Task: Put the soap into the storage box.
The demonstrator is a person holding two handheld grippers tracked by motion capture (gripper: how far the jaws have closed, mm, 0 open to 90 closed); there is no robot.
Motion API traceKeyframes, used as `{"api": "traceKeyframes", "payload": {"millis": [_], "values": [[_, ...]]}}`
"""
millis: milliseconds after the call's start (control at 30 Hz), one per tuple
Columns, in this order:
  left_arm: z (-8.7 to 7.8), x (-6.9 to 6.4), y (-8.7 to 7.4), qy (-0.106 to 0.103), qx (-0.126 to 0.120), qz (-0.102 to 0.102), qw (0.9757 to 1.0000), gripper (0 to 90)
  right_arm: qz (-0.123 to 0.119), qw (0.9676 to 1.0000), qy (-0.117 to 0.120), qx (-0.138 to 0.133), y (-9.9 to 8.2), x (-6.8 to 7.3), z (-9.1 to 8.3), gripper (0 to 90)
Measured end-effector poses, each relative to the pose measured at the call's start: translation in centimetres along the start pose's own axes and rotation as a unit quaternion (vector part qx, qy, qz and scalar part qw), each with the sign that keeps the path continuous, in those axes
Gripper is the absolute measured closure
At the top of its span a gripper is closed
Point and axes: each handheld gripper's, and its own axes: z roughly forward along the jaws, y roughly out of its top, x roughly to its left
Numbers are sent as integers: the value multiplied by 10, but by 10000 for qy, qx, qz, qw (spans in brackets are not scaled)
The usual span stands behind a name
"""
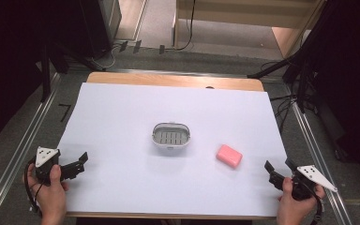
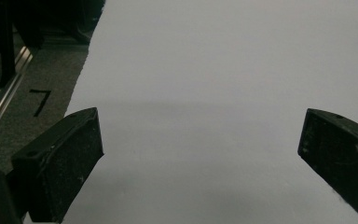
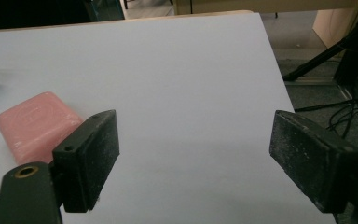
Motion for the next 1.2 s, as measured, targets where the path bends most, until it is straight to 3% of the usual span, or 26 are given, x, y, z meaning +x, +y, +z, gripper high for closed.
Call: {"api": "traceKeyframes", "payload": {"millis": [67, 100, 133, 167, 200, 267, 333, 433, 533, 667, 733, 800, 833, 867, 900, 933, 1033, 1067, 1133, 1167, 1200], "values": [[0, 2, 0, 67, -30, -143, 9999, 3, -34, 10000, 19, -49, 0, 1, -1, 232], [-1, 2, 1, 109, -35, -139, 9998, 3, -34, 10000, 19, -49, 0, 1, -1, 232], [0, 1, 1, 167, -74, -115, 9998, 4, -27, 9998, 187, -13, 0, 0, -1, 333], [0, 0, 2, 253, -117, -42, 9996, 4, -27, 9998, 187, -13, 0, 0, -1, 333], [0, -2, 3, 323, -198, -7, 9993, 9, -36, 9995, 321, 23, 0, -1, -1, 296], [3, -4, 5, 472, -422, 135, 9979, 33, -61, 9997, 243, 57, 0, 1, -2, 277], [5, -4, 6, 511, -327, 126, 9981, 46, -58, 9998, 140, 142, 0, 2, -1, 233], [4, -4, 5, 579, -377, 126, 9975, 46, -55, 9996, -29, 264, 1, 3, 2, 193], [3, -7, 3, 717, -493, 141, 9961, 45, -77, 9990, 33, 442, 3, 4, 5, 141], [-2, -6, 0, 580, -744, 127, 9955, 19, -194, 9971, 189, 710, 8, 4, 8, 141], [-1, -8, 0, 576, -716, 252, 9954, 7, -367, 9933, 324, 1048, 14, 4, 11, 129], [0, -10, 0, 587, -652, 398, 9953, 7, -400, 9922, 357, 1129, 15, 4, 11, 95], [1, -11, 0, 583, -604, 465, 9954, 8, -454, 9885, 529, 1340, 18, 4, 14, 10], [2, -12, 1, 556, -531, 527, 9956, 10, -576, 9860, 559, 1463, 19, 5, 16, 6], [4, -13, 1, 538, -455, 579, 9958, 10, -576, 9860, 559, 1463, 19, 5, 16, 6], [5, -14, 2, 550, -364, 594, 9960, 14, -819, 9795, 534, 1762, 21, 7, 19, 0], [6, -14, 2, 590, -358, 588, 9959, 44, -1091, 9688, 612, 2141, 24, 9, 25, 0], [6, -13, 2, 587, -361, 585, 9959, 44, -1091, 9688, 612, 2141, 24, 9, 25, 0], [6, -13, 2, 592, -361, 553, 9961, 44, -1234, 9618, 659, 2352, 27, 11, 28, 0], [6, -13, 2, 589, -354, 555, 9961, 45, -1379, 9540, 760, 2552, 30, 13, 31, 0], [6, -13, 2, 596, -356, 553, 9960, 45, -1379, 9540, 760, 2552, 30, 13, 31, 0]]}}
